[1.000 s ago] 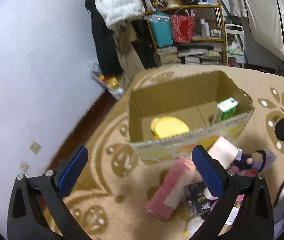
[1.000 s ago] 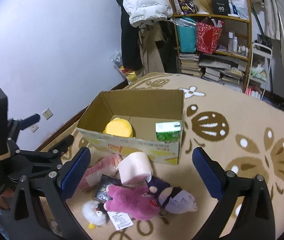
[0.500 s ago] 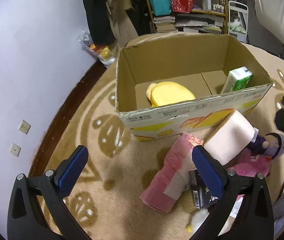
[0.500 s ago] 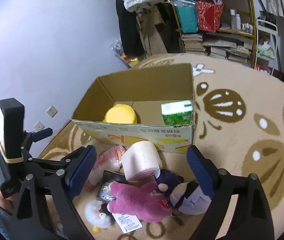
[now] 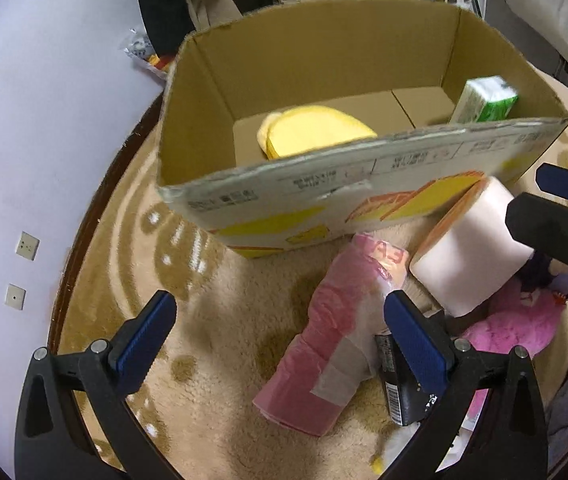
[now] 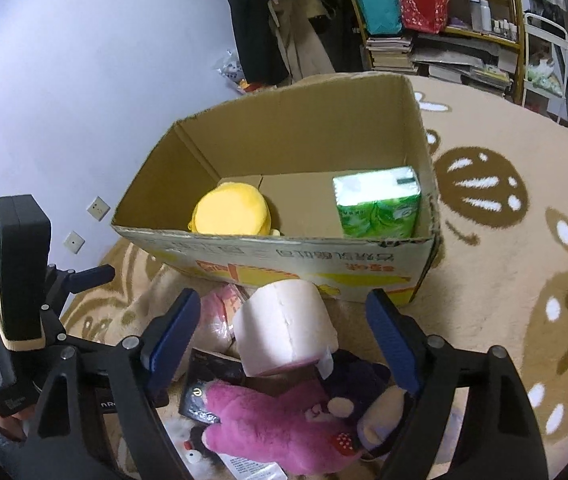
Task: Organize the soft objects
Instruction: 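Grasp the pink wrapped roll with the left gripper while the right gripper grasps the white swirl roll plush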
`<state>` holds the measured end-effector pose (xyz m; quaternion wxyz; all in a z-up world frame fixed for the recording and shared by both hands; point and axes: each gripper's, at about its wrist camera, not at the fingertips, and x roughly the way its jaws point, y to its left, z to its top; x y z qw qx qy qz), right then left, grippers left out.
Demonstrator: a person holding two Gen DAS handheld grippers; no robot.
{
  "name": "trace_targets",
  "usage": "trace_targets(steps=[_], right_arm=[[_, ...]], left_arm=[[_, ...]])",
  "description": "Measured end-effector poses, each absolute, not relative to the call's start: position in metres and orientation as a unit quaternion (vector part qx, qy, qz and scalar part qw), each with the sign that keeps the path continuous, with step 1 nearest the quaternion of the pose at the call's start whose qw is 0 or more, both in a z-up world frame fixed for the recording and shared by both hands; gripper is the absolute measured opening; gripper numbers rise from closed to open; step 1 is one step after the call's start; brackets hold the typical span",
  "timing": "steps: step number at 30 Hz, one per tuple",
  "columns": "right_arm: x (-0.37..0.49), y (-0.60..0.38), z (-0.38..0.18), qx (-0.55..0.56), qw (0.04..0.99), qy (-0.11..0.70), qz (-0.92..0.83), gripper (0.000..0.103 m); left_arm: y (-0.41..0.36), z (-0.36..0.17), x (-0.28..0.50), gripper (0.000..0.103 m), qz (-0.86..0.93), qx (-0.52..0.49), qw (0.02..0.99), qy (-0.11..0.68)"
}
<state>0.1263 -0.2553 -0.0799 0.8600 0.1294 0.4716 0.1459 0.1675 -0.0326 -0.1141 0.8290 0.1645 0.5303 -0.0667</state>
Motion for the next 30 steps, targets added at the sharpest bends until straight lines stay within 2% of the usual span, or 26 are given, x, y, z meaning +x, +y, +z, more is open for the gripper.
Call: trace_targets(steps=[17,30], right_arm=[[0.141,-0.251,-0.098,0.142,0.839,0.504,0.149,0.089],[0.148,-0.254,-0.115,0.160,0.822,0.530,0.136,0.089]], left_arm=[[-0.044,-0.156,0.198,0.103,-0.105,0.132,0.796,0.581],[-0.058,-0.174,0.216,0.103,-0.104,0.136,0.790,0.589]])
